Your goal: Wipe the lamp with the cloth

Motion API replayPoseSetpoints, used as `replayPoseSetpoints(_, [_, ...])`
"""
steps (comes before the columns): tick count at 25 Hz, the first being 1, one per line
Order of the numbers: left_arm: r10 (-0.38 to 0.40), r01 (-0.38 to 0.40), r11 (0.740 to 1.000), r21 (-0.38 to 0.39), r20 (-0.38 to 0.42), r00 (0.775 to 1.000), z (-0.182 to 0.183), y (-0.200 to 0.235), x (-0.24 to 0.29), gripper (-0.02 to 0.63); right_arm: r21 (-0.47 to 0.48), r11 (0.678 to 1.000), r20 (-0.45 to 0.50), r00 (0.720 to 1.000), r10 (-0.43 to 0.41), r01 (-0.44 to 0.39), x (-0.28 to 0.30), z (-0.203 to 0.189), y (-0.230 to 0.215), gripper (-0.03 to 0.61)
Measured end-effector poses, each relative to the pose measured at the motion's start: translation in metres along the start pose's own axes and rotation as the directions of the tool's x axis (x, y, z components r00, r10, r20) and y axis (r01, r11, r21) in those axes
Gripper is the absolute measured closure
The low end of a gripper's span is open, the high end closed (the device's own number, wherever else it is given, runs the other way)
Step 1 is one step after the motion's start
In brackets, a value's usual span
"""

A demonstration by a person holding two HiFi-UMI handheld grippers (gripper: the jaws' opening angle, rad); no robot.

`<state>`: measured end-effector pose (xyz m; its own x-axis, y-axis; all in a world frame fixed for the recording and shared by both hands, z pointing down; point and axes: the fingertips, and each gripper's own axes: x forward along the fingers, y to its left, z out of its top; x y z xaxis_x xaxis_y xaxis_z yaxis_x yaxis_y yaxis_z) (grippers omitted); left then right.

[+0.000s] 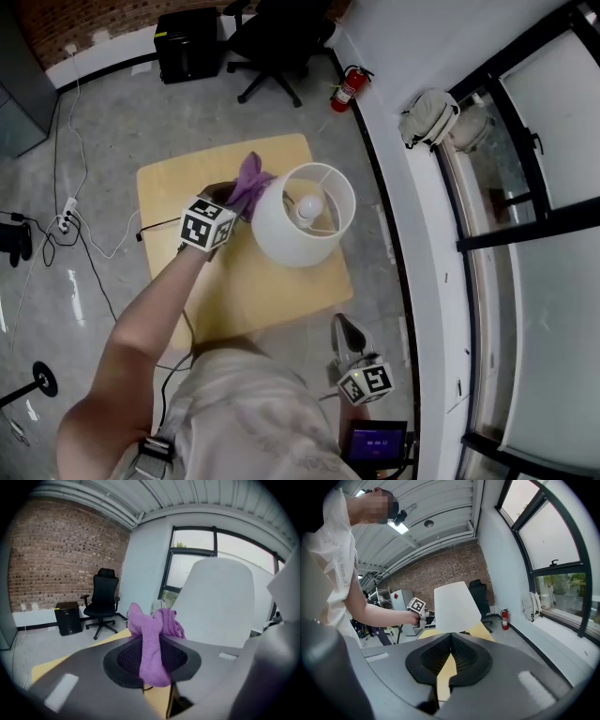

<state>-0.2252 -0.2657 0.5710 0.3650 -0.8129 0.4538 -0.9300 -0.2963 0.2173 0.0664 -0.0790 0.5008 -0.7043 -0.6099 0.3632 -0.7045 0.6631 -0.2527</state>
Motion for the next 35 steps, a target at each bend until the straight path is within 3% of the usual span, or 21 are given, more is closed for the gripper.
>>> replayPoseSetpoints(5, [-0.080,0.071,0.996,0.052,0.191,0.978,0.074,-0.007,-0.019,0.522,0.016,1.000,0.012,1.000,-0.014,0.014,-0.003,-0.001,0.001,0.565])
replayPoseSetpoints(8, [-0.142,0.122,0.989,0.084,0.317,0.938,0.131,-0.016,-0.042,0.522,0.018,1.000,0.012,1.000,-0.007,0.007,-0.002,-0.001,0.006,0.565])
replayPoseSetpoints(10, [-0.209,0.159,0.974,0.159,0.380,0.901,0.164,-0.031,-0.053,0.522,0.017,1.000,0.017,1.000,-0.011,0.011,-0.002,0.000,0.004,0.565])
replayPoseSetpoints(12, [-0.279,0.193,0.950,0.246,0.388,0.878,0.183,-0.048,-0.055,0.522,0.015,1.000,0.021,1.000,-0.019,0.019,-0.003,0.001,0.002,0.565])
replayPoseSetpoints(14, [-0.325,0.216,0.925,0.311,0.358,0.875,0.185,-0.060,-0.050,0.522,0.015,1.000,0.021,0.999,-0.027,0.027,-0.004,0.002,0.001,0.565])
replayPoseSetpoints(17, [-0.341,0.226,0.904,0.364,0.291,0.894,0.170,-0.066,-0.036,0.522,0.019,0.999,0.015,0.999,-0.041,0.041,-0.007,0.000,0.000,0.565])
replayPoseSetpoints(27, [-0.319,0.257,0.881,0.397,0.099,0.942,0.106,-0.049,0.011,0.522,0.043,0.995,-0.001,0.996,-0.093,0.093,-0.014,-0.008,-0.006,0.565])
replayPoseSetpoints(35, [-0.345,0.364,0.853,0.373,-0.119,0.931,0.045,-0.025,0.048,0.522,0.056,0.991,-0.001,0.993,-0.121,0.121,-0.014,-0.011,0.001,0.565])
